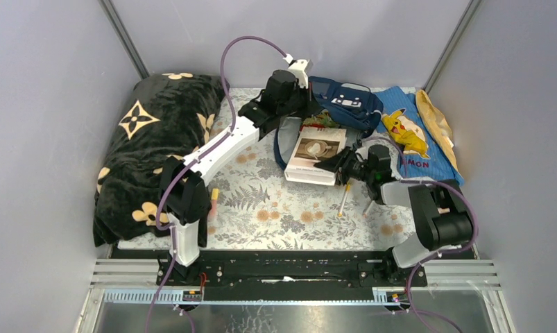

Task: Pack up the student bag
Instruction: Place the book in the student bag.

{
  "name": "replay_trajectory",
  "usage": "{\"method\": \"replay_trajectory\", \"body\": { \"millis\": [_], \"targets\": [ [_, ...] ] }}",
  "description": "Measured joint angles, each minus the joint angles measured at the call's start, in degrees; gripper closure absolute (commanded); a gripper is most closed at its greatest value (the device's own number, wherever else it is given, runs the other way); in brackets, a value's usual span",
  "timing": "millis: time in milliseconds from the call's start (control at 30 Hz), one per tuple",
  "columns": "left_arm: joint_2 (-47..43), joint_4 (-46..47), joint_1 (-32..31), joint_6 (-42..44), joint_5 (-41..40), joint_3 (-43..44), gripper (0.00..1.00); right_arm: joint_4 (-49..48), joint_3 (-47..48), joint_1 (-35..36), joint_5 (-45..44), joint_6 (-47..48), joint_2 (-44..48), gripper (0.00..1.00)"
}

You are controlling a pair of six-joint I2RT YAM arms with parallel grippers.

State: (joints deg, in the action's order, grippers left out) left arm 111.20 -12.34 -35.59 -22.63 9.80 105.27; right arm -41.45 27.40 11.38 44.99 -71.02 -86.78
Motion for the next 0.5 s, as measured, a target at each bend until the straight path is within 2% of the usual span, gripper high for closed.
{"method": "replay_trajectory", "body": {
  "millis": [233, 333, 500],
  "targets": [
    [-5.5, 2.7, 0.0, -1.2, 2.4, -7.2, 1.00, -11.8, 9.5, 0.5, -2.9, -7.6, -11.0, 0.79],
    [-7.1, 3.8, 0.0, -1.5, 3.0, -8.6, 1.00, -12.6, 11.7, 0.6, -3.1, -8.9, -12.6, 0.78],
    [-7.6, 4.0, 0.0, -1.5, 3.2, -8.7, 1.00, -11.3, 13.1, 0.8, -4.0, -9.2, -12.8, 0.71]
  ]
}}
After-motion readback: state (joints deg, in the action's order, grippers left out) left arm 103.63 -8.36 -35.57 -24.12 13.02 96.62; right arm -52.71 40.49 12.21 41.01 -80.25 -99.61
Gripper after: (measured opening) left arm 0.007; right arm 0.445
